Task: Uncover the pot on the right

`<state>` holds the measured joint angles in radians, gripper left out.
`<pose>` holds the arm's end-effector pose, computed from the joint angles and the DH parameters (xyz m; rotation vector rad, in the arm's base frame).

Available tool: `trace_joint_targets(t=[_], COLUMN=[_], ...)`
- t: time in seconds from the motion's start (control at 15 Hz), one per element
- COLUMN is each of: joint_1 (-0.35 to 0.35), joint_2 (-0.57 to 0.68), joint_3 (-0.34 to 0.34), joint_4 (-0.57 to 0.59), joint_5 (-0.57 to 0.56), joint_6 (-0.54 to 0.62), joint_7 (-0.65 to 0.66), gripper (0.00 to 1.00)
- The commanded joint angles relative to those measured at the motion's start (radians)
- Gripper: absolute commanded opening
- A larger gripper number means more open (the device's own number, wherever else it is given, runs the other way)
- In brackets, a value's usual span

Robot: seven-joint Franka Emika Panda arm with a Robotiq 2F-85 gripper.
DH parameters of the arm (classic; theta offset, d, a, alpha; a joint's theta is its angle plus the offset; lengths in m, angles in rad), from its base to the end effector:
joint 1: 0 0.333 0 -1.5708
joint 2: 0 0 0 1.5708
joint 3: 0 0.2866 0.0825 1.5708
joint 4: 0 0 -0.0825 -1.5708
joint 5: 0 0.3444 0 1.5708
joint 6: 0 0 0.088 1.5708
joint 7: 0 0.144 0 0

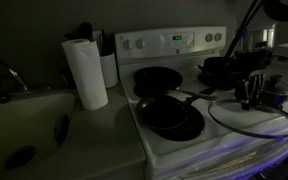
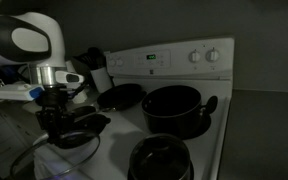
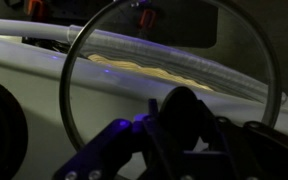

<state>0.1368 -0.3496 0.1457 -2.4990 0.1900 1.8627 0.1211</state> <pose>0.3384 0.1179 0.3476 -3.0398 -0.0976 0.4684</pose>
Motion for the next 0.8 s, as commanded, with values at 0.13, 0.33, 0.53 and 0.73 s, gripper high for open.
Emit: trace_joint_targets(t=[0.13, 0.33, 0.53, 0.73], joint_1=[-0.011, -0.028, -0.048, -0.069], joint_2=[-0.007, 0.005, 0.051, 0.120], joint_3=[-0.067, -0.083, -0.099, -0.117], joint_4=[-0.082, -0.103, -0.116, -0.118], joint_5=[0.074, 0.037, -0.008, -0.047], joint_6=[0.130, 0.210, 0.316, 0.417], joint_7=[-0.121, -0.134, -0.155, -0.163], gripper=[0.14, 0.14, 0.14, 0.14])
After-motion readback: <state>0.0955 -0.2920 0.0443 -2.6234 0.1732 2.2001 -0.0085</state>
